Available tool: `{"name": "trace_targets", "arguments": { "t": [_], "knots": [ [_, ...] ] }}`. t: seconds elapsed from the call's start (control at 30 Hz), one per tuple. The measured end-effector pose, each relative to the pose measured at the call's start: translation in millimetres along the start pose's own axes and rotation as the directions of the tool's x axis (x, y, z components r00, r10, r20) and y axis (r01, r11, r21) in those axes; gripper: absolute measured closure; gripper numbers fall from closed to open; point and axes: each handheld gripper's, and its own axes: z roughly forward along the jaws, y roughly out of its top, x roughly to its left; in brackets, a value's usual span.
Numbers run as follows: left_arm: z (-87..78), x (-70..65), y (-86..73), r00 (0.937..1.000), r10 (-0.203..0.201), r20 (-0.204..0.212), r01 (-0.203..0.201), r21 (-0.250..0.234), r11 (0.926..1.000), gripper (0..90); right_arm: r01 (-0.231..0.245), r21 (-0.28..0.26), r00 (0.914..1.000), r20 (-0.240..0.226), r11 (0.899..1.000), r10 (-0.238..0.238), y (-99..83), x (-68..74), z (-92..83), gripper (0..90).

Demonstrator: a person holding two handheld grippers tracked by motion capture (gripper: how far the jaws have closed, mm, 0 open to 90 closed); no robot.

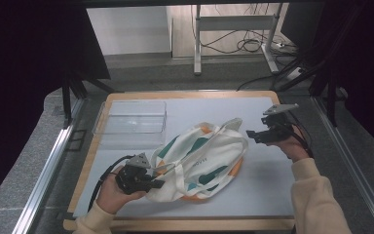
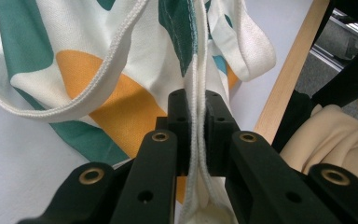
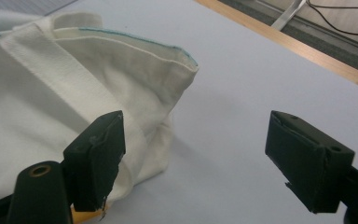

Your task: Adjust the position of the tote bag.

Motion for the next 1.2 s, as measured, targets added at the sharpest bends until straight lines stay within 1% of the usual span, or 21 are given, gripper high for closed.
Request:
{"name": "trace_targets", "arguments": {
  "t": [0.07,0.1,0.17,0.23,0.3,0.37,0.43,0.5,0.53,0.57,0.6,0.67,0.73,0.83,0.9,0.97,1.03,1.07,1.1,1.17,1.2],
  "knots": [
    [0.2,-0.2,0.1,1.0,0.001,0.002,-0.001,0.001,1.0,84.6,0.027,0.016,0.9996,-0.008,1.0,-0.026,4.7,-0.7,4.4,21.0],
    [0.4,-0.2,0.1,1.0,0.001,0.002,-0.001,0.001,1.0,84.6,0.032,0.021,0.9994,-0.015,0.999,-0.032,6.6,-0.7,6.1,21.1],
    [0.5,0.1,0.0,1.0,0.001,0.004,-0.001,0.0,1.0,84.5,0.047,0.033,0.9988,-0.012,0.998,-0.047,9.7,-0.5,8.8,21.3],
    [0.4,0.2,-0.2,1.0,0.0,0.004,0.0,-0.001,1.0,84.6,0.05,0.026,0.9986,-0.018,0.998,-0.05,11.2,-0.8,11.5,21.9],
    [0.4,0.1,-0.3,1.0,-0.001,0.004,0.001,-0.001,1.0,84.6,0.059,0.023,0.9983,-0.007,0.998,-0.059,12.9,-1.6,14.3,22.1],
    [0.5,-0.1,-0.3,1.0,0.001,0.003,-0.001,-0.001,1.0,84.6,0.067,0.016,0.9977,-0.016,0.998,-0.066,14.8,-2.8,17.5,22.2],
    [0.8,-0.2,0.0,1.0,0.001,0.003,-0.001,-0.001,1.0,84.6,0.08,0.02,0.9966,-0.02,0.997,-0.08,16.6,-4.2,22.4,21.9],
    [1.3,-0.4,0.7,1.0,0.003,0.004,-0.003,0.002,1.0,84.6,0.087,0.005,0.9961,-0.018,0.996,-0.087,18.0,-5.5,30.2,22.2],
    [1.2,-0.5,0.8,1.0,0.004,0.003,-0.004,0.003,1.0,84.6,0.096,0.011,0.9951,-0.021,0.995,-0.096,18.1,-5.9,35.0,21.9],
    [1.0,-0.8,0.8,1.0,0.005,0.003,-0.005,0.003,1.0,84.6,0.115,0.024,0.9928,-0.037,0.993,-0.114,18.6,-5.9,39.5,21.0],
    [0.7,-0.7,0.7,1.0,0.005,0.002,-0.005,0.002,1.0,84.6,0.124,0.025,0.9914,-0.043,0.992,-0.123,18.8,-5.3,43.3,21.0],
    [0.7,-0.3,0.6,1.0,0.006,0.003,-0.006,0.002,1.0,84.6,0.124,0.019,0.9906,-0.061,0.992,-0.123,20.6,-3.3,48.0,21.0],
    [0.7,-0.2,0.7,1.0,0.007,0.003,-0.007,0.002,1.0,84.6,0.143,0.02,0.9878,-0.065,0.99,-0.141,23.7,-0.5,50.9,20.7],
    [0.4,-0.6,0.7,1.0,0.008,0.001,-0.008,0.002,1.0,84.5,0.176,0.023,0.9807,-0.091,0.984,-0.173,29.9,4.7,53.1,20.1],
    [0.6,-0.9,1.2,0.9999,0.011,-0.002,-0.011,0.007,0.9999,84.5,0.215,0.036,0.9724,-0.1,0.976,-0.211,35.1,8.1,55.2,19.4],
    [0.6,-1.7,1.7,0.9999,0.014,-0.005,-0.014,0.008,0.9999,84.5,0.241,0.045,0.9658,-0.11,0.97,-0.235,40.4,9.4,57.8,18.9],
    [0.4,-1.6,1.5,0.9999,0.014,-0.005,-0.014,0.005,0.9999,84.5,0.269,0.055,0.9571,-0.128,0.962,-0.26,45.5,8.2,61.0,18.7],
    [0.1,-1.5,1.7,0.9999,0.014,-0.005,-0.014,0.008,0.9999,84.5,0.276,0.067,0.9539,-0.142,0.959,-0.264,48.4,7.9,62.6,19.8],
    [0.1,-1.5,1.7,0.9999,0.014,-0.005,-0.014,0.007,0.9999,84.5,0.289,0.075,0.9483,-0.16,0.954,-0.274,51.3,8.5,63.9,20.6],
    [0.3,-1.4,2.0,0.9998,0.018,-0.006,-0.017,0.011,0.9998,84.5,0.321,0.082,0.9343,-0.192,0.944,-0.301,56.9,11.3,67.1,22.1],
    [0.1,-1.7,2.3,0.9998,0.018,-0.009,-0.018,0.017,0.9997,84.5,0.349,0.091,0.9248,-0.194,0.933,-0.327,59.1,13.6,69.0,22.7]
  ]
}}
